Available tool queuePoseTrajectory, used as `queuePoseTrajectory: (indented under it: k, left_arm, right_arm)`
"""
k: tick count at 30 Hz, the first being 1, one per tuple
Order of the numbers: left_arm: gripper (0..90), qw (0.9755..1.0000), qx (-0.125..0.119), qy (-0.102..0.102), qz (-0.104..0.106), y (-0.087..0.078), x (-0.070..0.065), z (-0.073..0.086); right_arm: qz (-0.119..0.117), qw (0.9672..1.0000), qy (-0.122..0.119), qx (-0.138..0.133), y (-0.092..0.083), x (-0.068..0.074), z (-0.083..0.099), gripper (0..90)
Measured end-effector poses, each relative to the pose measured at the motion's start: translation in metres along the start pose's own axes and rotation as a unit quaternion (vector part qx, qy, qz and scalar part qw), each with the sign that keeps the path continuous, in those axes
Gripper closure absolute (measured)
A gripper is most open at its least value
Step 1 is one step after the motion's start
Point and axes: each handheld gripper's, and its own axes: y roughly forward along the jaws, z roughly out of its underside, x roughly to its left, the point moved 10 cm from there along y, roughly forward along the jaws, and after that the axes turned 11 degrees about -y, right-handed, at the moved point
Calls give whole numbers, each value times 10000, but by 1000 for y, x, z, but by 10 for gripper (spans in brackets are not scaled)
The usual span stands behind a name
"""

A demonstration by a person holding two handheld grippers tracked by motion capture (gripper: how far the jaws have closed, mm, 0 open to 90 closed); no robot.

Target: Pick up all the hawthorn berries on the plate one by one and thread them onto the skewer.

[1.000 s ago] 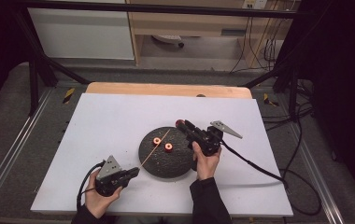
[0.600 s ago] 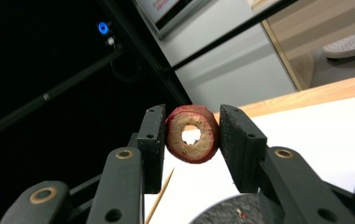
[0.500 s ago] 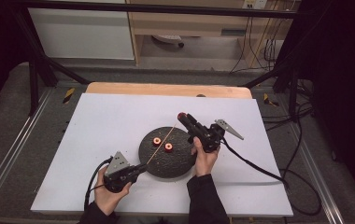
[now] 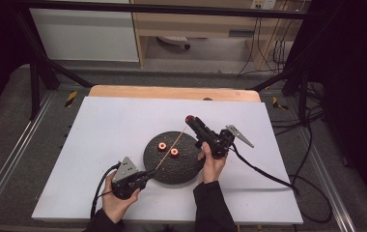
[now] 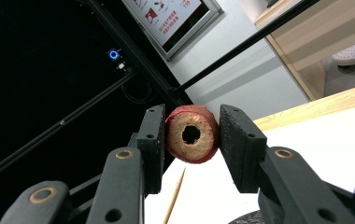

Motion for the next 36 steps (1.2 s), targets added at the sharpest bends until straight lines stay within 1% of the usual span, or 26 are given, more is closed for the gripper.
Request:
queuePoseTrajectory:
  k: [4, 13, 20, 22, 26, 31, 34, 36]
  left_arm:
    - [880, 10000, -1, 36, 0, 1, -1, 0]
    - [881, 9999, -103, 4, -2, 3, -3, -4]
    - [881, 9997, -223, -37, -94, 8, -8, -7]
    - [881, 9996, -262, -85, -107, 9, -9, -8]
    - [881, 9995, -257, -98, -156, 11, -9, -9]
    - [882, 9995, -266, -79, -179, 12, -9, -11]
    - [882, 9993, -292, -112, -186, 13, -9, -14]
    - [882, 9993, -280, -127, -189, 13, -9, -16]
  right_arm:
    - [-33, 10000, 19, 3, 1, 1, 1, 630]
    - [-91, 9999, 54, 6, 0, 3, 4, 630]
    - [-137, 9997, 193, -54, 0, 5, 6, 631]
    - [-157, 9997, 186, -52, 0, 6, 7, 631]
    - [-176, 9996, 212, -27, -1, 7, 11, 631]
    - [-195, 9996, 174, 90, -1, 8, 16, 632]
    - [-242, 9993, 204, 175, -1, 10, 21, 632]
    - [-237, 9993, 150, 254, -2, 10, 25, 632]
